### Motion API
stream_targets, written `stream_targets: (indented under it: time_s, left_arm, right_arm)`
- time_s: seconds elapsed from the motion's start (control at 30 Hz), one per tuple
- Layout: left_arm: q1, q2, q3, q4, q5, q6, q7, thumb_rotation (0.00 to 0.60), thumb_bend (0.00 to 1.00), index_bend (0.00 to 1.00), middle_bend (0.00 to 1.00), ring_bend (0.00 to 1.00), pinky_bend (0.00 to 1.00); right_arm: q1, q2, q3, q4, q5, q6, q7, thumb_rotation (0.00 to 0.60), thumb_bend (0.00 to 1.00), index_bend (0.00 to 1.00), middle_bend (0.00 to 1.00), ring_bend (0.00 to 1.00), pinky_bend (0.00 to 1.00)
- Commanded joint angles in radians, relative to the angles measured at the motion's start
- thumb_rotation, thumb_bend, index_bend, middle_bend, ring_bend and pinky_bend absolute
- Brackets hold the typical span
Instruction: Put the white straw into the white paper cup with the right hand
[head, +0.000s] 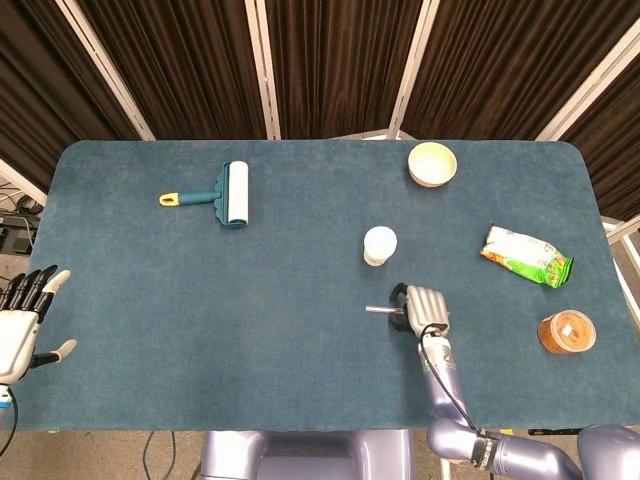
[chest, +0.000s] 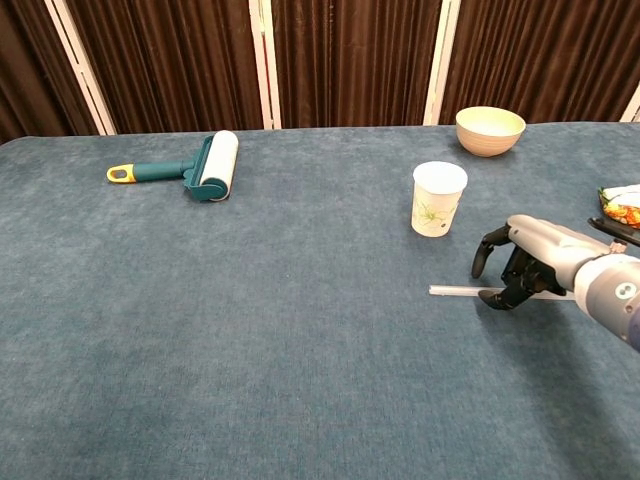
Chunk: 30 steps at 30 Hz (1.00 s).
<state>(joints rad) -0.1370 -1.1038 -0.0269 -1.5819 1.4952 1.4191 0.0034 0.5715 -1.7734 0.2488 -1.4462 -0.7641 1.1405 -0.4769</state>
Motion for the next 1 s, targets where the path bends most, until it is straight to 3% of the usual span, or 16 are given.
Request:
stream_targets:
  time_s: [0.03,0.6,0.87,1.0]
  left_arm:
    - [0.0,0.0,0.0,0.0,0.0,0.0,0.0,0.6,0.18,0.04,0.0,0.0,0.0]
    - [0.0,0.0,-0.001,0.0,-0.001,0.0,0.003,0.6,0.18,0.04,0.0,0.0,0.0]
    - [0.0,-0.001,0.0,0.001,0.0,0.001,0.003,0.6,0.18,0.04,0.0,0.0,0.0]
    - [0.0,0.0,0.0,0.0,-0.001,0.001,0.004,0.6,0.18,0.04,0.0,0.0,0.0]
  right_arm:
    - [-0.005,0.001,-0.001,-0.003,-0.005,0.002,0.009,0.6,0.36,0.41,1.0,0.91,0.87]
    - [-0.013,-0.028,-0.005,0.045,-0.005,-0.007,0.029,0.6,0.36,0.39,1.0,0.91,0.87]
    - [-0.024,-0.048,-0.002,0.071,-0.035,0.008,0.062,0.6,0.37,0.52,1.0,0.91,0.87]
    - [-0.03,-0.049,0.0,0.065,-0.05,0.012,0.074,0.6,0.38,0.54,1.0,0.91,0.87]
